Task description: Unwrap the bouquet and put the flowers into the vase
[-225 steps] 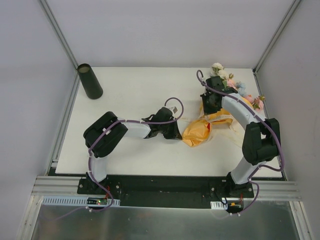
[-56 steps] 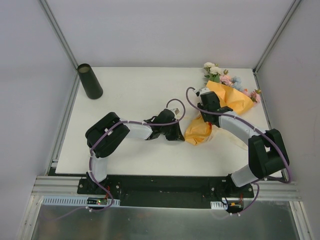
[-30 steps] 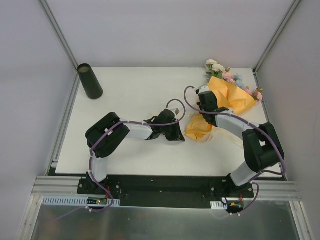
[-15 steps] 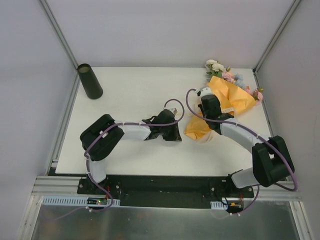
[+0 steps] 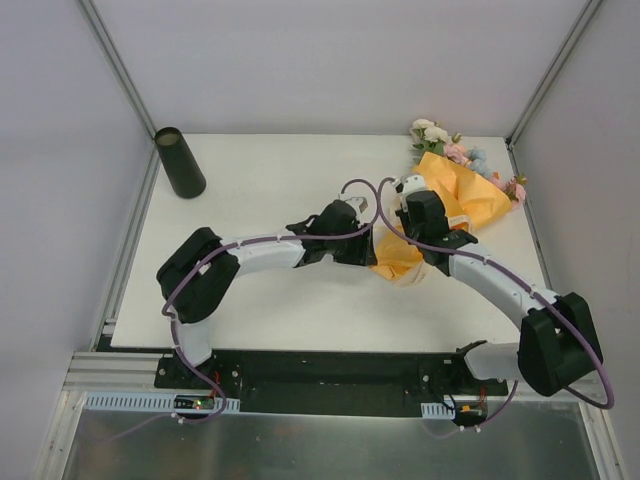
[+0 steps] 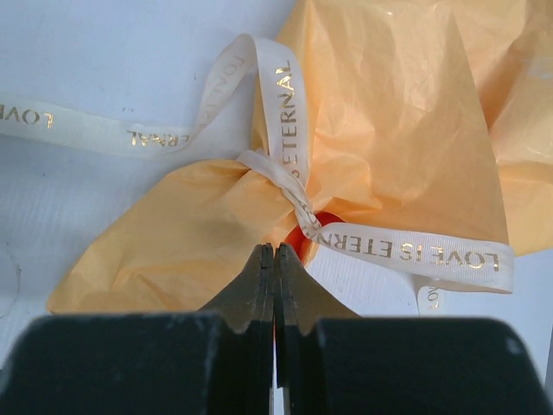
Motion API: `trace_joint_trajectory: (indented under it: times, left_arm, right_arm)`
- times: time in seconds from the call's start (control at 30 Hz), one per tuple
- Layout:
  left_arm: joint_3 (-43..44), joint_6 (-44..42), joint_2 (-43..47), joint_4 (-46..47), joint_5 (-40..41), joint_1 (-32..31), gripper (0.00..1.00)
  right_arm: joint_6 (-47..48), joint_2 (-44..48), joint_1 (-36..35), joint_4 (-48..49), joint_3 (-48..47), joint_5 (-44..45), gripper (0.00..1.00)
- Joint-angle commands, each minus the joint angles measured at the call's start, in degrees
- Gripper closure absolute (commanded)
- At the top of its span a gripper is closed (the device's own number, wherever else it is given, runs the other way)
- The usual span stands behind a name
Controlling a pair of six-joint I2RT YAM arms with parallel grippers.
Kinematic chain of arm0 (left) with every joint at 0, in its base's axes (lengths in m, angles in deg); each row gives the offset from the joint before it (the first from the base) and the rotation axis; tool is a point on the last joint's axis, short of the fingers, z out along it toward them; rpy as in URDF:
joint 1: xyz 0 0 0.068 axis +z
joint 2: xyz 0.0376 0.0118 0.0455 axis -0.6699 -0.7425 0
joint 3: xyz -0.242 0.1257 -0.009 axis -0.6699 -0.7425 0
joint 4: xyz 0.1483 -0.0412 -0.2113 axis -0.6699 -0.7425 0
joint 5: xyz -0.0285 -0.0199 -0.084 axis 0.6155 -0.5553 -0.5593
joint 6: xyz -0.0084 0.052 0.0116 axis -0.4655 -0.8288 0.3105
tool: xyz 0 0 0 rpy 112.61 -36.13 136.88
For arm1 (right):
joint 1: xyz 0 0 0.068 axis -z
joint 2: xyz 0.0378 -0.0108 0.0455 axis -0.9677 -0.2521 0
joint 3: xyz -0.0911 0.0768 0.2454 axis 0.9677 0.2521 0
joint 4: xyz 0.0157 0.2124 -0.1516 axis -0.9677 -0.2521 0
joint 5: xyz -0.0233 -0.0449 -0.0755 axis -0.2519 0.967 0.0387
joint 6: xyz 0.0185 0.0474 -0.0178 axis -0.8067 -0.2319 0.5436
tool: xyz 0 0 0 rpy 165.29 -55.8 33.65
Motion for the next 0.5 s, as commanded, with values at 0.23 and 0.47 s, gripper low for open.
trace_joint_trajectory:
  times: [0.23,0.47]
  left_arm:
    - [10.1,-8.2,-11.1,-0.1,1.4,0.0,0.46]
    - [12.4,-8.8,-14.7,0.2,1.4,0.1,0.44]
  right_arm:
    - [-1.1,-6.5,5.5,0.3,-7.7,-3.0,0.75]
    - [-1.5,-11.8,9.5,-0.3,-9.5,-11.0,0.66]
